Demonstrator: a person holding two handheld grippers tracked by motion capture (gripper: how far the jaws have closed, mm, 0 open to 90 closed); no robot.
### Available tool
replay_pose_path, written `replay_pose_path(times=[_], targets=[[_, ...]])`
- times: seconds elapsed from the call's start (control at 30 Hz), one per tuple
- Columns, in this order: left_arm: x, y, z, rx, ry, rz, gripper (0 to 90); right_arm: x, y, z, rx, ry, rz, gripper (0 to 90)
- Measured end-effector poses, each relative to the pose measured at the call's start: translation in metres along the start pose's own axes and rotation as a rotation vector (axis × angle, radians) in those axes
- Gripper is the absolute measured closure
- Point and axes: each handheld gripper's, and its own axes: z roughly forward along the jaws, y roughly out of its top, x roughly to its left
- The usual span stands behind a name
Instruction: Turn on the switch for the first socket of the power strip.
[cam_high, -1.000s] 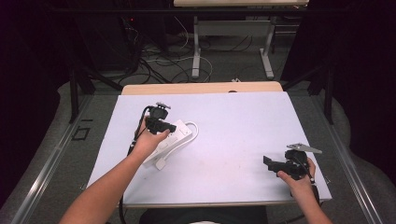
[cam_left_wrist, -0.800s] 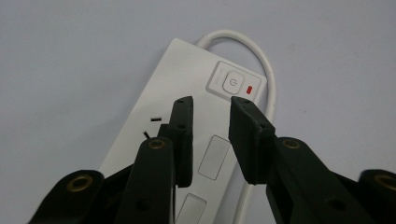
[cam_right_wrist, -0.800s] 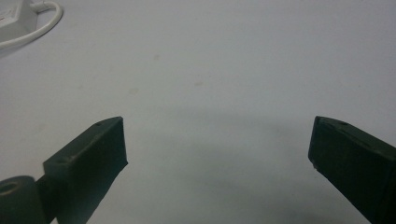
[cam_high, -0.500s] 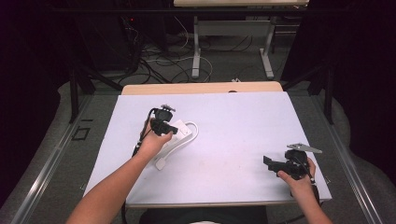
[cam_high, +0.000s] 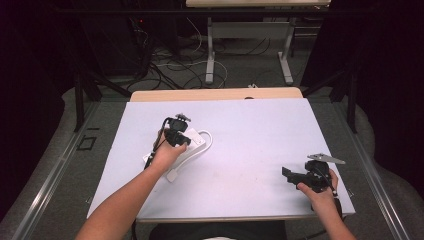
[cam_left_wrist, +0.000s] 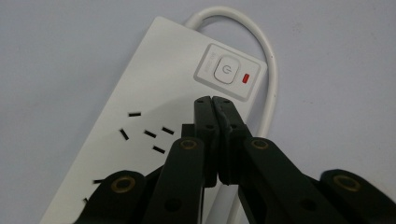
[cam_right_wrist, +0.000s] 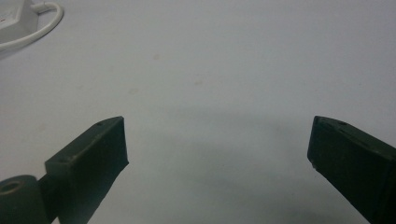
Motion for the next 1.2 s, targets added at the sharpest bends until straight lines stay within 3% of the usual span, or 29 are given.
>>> replay_pose_path(times=[0.47,1.2], targets=[[0.0003,-0.0038,0.0080,0.031,-0.014,-0.009,89.9,-0.0005,-0.0001,0.0003,0.001,0.003,-0.003,4.3],[-0.0003,-0.0043,0.0086,0.027,-0.011,-0.007,89.9,-0.0004,0.0000,0.0004,0.003,0.007,-0.001,4.5]])
